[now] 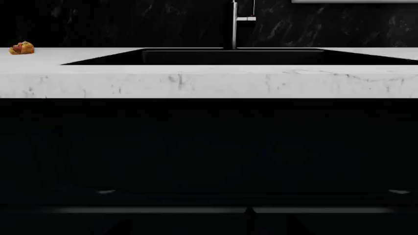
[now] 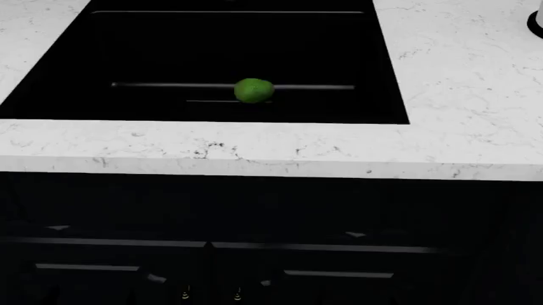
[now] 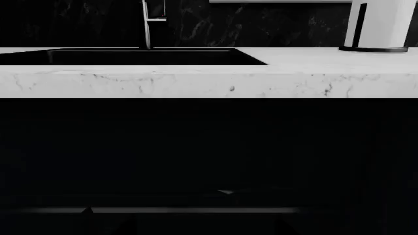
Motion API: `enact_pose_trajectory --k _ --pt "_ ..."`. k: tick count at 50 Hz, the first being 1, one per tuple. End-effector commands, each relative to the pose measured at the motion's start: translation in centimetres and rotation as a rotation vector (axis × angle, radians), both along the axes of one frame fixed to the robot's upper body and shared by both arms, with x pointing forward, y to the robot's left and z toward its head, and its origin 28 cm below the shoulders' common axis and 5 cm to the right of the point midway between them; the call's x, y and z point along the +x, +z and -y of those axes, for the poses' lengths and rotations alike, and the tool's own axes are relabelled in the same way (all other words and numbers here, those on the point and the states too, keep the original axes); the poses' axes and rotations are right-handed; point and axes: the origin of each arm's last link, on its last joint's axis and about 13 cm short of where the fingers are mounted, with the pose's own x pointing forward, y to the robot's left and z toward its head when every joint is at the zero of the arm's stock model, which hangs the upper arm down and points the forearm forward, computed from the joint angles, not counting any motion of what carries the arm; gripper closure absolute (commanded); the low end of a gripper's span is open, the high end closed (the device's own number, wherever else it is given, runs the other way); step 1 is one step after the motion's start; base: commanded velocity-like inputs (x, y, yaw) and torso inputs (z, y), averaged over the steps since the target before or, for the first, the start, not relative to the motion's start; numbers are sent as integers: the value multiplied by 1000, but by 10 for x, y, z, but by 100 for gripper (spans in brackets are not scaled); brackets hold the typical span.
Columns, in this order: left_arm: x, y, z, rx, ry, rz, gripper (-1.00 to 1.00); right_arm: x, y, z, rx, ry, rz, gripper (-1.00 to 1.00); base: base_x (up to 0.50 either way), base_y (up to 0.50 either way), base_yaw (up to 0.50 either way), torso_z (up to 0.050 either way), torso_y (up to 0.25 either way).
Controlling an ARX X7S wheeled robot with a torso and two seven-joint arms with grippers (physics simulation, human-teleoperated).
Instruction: Pick the lime from the counter and place it in the sink
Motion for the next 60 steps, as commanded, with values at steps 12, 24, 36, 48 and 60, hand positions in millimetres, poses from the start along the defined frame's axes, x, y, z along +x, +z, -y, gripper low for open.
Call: enact_pose_trajectory --k 12,24,36,48,60 --pt "-1 -1 0 18 0 -7 -100 -1 0 -1 -7 -1 -6 -100 0 0 0 0 0" --pt "-3 1 1 27 -13 -3 -100 -5 1 -1 6 6 -3 -100 0 0 0 0 0" --pt "-6 35 0 57 19 41 -100 -7 40 -6 -38 18 57 -100 0 0 0 0 0" --pt "11 71 -6 92 62 68 -100 0 77 0 -9 -15 99 -100 0 0 0 0 0" --pt "31 125 -15 88 56 78 -100 13 137 25 -79 -10 62 -100 0 0 0 0 0"
